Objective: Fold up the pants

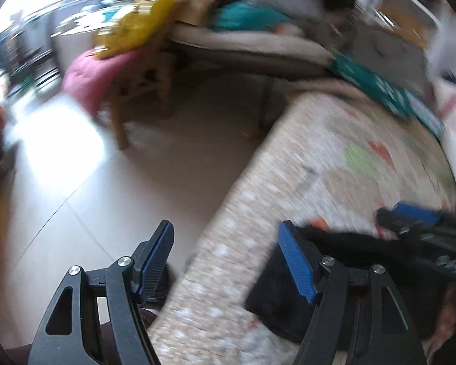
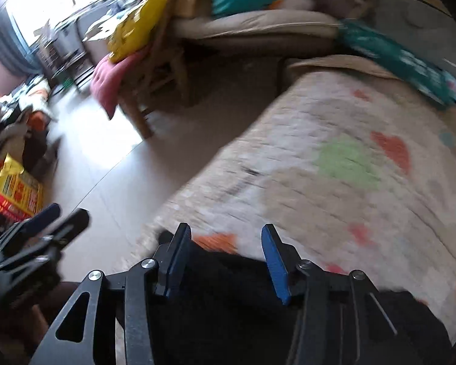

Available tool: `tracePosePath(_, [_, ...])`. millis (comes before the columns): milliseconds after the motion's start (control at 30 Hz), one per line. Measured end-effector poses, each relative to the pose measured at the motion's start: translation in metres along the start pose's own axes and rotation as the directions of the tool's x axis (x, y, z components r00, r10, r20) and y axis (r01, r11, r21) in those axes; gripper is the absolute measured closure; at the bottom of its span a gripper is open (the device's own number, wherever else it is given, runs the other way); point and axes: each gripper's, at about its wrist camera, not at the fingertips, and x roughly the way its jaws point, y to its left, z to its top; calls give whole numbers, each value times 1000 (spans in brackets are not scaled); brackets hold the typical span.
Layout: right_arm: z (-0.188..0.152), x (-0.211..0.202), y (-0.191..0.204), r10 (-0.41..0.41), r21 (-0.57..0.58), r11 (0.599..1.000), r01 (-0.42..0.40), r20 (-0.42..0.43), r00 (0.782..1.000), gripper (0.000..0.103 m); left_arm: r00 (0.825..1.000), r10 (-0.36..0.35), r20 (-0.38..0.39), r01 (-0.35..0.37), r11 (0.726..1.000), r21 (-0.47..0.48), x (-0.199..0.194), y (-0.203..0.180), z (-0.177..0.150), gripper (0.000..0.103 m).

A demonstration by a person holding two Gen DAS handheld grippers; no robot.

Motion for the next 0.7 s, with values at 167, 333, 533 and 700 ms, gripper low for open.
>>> tracePosePath(167, [-71, -36, -66, -116, 88, 989, 117, -20, 993, 50, 983, 109, -147, -80, 979, 188, 43, -41, -32, 31])
tracePosePath(333, [-141, -51, -149, -263, 274, 918, 286, -117, 958, 50, 964, 268, -7, -250, 907, 338, 37, -57, -44, 17])
tracePosePath(533, [-197, -73, -207, -347, 453, 801, 391, -181, 920, 50, 965, 257, 50, -259, 907, 333, 24, -57, -37, 17])
tracePosePath(700, [-191, -57, -180, -229, 468, 843, 263, -130, 965, 46, 964, 224, 145, -255, 936, 243, -4, -48, -22, 17])
